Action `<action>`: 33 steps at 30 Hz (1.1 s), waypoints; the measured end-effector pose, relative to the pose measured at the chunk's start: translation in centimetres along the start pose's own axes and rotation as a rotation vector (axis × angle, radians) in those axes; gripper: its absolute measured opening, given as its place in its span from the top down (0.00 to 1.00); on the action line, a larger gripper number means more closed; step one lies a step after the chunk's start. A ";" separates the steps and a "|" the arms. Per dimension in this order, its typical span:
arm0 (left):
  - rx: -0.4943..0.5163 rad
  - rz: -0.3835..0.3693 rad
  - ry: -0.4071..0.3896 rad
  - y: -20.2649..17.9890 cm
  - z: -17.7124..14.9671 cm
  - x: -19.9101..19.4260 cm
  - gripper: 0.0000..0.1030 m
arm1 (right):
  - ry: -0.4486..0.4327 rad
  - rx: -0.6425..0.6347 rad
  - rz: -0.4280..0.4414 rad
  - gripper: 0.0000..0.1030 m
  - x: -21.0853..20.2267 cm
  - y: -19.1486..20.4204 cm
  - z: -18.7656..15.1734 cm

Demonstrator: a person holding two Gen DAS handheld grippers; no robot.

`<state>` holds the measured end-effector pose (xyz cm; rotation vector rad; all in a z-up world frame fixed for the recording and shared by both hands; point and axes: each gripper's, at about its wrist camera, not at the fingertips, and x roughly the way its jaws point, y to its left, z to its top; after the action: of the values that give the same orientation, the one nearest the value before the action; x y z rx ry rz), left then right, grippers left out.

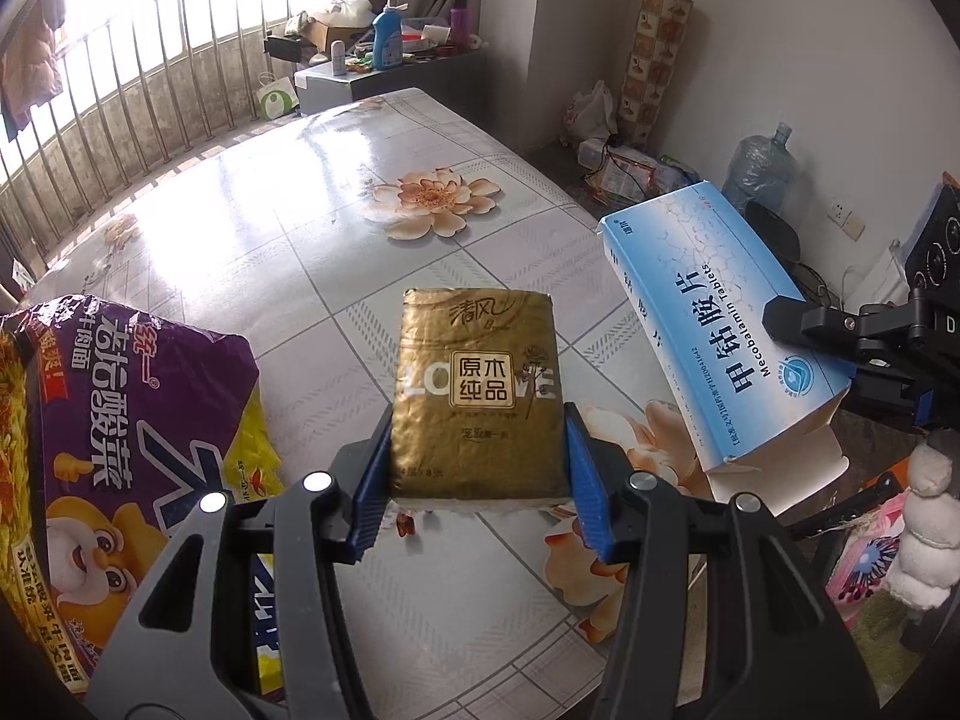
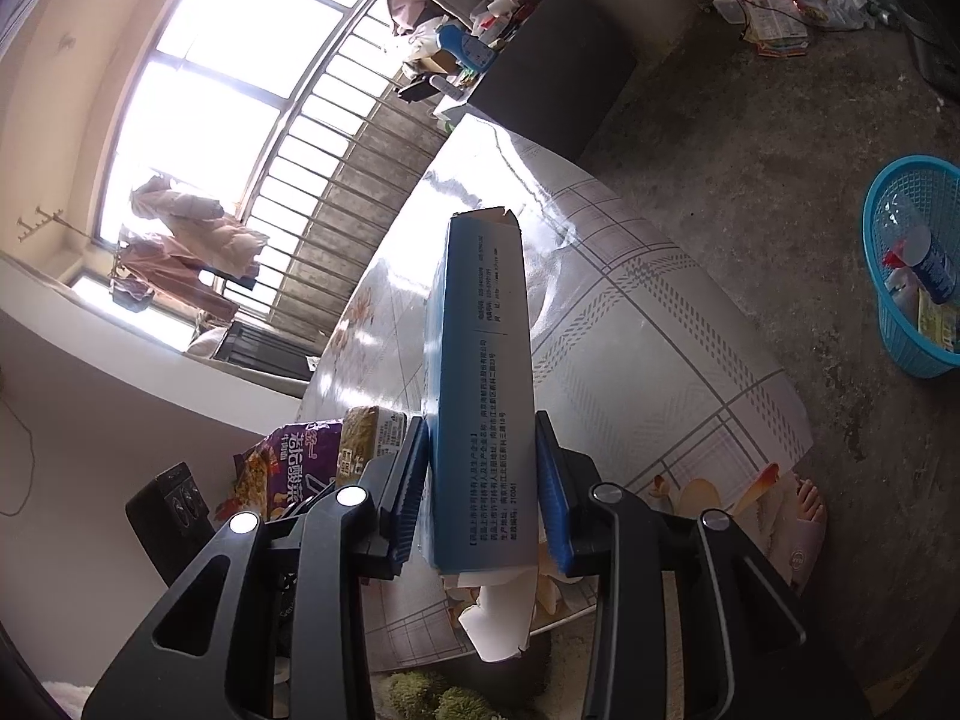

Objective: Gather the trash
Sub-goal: 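Carry the box and gold packet over the blue basket and open both tools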

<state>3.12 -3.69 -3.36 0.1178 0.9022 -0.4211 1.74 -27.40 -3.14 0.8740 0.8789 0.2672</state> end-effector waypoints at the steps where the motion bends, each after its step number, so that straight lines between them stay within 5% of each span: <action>1: 0.004 0.002 -0.004 0.0 0.1 -0.1 0.52 | -0.001 -0.003 0.001 0.67 -0.1 0.1 0.0; 33: 0.041 0.039 -0.038 -1.0 0.3 -0.9 0.52 | -0.012 -0.022 0.027 0.68 -1.2 0.8 -0.3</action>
<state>2.44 -4.36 -2.41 0.1643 0.8530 -0.4049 0.82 -27.37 -1.95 0.8662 0.8517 0.2939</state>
